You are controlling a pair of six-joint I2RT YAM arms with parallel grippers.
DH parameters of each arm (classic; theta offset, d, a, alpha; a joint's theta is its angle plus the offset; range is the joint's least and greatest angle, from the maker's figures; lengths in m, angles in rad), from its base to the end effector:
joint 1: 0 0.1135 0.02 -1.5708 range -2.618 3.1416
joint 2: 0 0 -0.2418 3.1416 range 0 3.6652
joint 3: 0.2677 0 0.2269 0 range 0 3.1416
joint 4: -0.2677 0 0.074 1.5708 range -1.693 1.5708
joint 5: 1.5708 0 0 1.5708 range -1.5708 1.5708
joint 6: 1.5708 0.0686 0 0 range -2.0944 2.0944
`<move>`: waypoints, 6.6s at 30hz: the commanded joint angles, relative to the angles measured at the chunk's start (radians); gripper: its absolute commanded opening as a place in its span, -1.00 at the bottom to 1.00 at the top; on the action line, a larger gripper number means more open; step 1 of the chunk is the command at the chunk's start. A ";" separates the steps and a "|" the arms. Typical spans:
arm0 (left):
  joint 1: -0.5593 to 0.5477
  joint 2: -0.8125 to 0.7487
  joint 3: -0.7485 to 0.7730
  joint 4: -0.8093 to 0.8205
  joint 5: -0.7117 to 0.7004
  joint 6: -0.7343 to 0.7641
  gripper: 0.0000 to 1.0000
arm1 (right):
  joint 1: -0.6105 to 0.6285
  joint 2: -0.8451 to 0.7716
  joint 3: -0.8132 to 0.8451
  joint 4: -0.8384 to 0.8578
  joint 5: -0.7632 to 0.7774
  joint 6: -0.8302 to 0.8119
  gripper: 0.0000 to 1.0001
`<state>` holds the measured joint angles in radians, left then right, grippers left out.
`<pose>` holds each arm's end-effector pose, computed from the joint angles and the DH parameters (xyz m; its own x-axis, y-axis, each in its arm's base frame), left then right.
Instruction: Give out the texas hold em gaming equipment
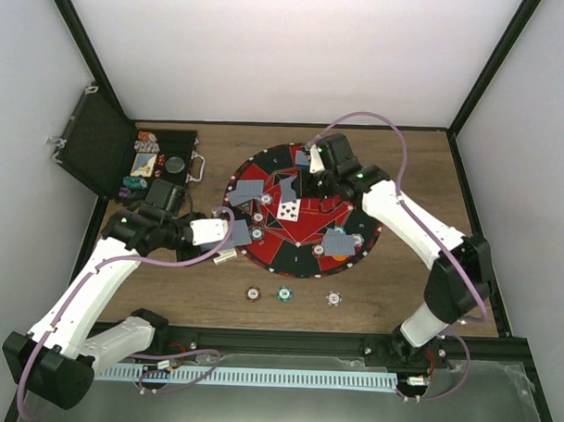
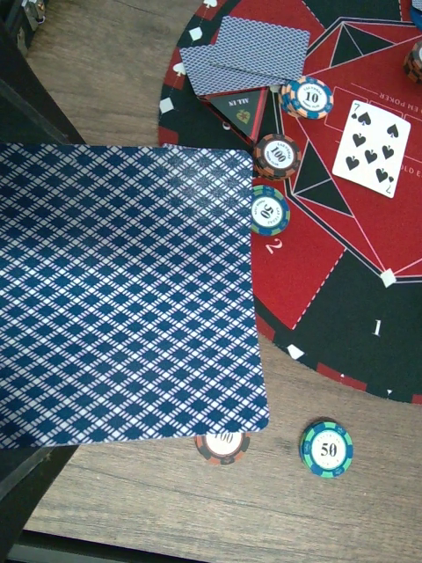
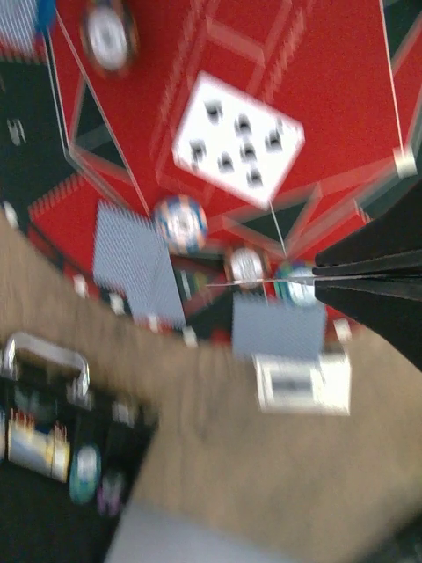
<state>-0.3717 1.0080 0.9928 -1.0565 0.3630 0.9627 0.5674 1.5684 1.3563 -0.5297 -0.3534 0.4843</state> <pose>0.1559 -0.0869 0.2534 -0.0587 0.8464 -0.5293 0.9559 0.2006 0.2147 0.2807 0.2070 0.2744 -0.8392 -0.0168 -0.5436 -0.3714 0.7479 0.5502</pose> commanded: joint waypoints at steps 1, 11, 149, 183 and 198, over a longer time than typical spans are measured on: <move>0.003 -0.014 -0.004 0.014 0.007 0.003 -0.89 | 0.021 0.082 0.053 -0.083 0.500 -0.297 -0.99; 0.002 -0.019 -0.014 0.018 -0.006 0.001 -0.89 | 0.162 0.214 -0.071 0.477 1.026 -0.905 -0.99; 0.002 -0.026 0.027 0.016 0.029 -0.010 -0.88 | 0.170 0.006 -0.348 0.736 -0.544 0.590 -0.84; 0.002 -0.029 -0.012 0.033 -0.004 -0.024 -0.88 | 0.155 0.246 -0.216 0.751 1.206 -1.042 -0.99; 0.001 -0.017 -0.007 0.039 0.004 -0.017 -0.89 | 0.182 0.328 -0.316 0.550 1.039 -0.882 -0.90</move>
<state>-0.3710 0.9913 0.9852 -1.0336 0.3447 0.9440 0.7387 1.8896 1.0279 0.1070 0.7368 -0.4839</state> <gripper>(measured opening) 0.603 0.040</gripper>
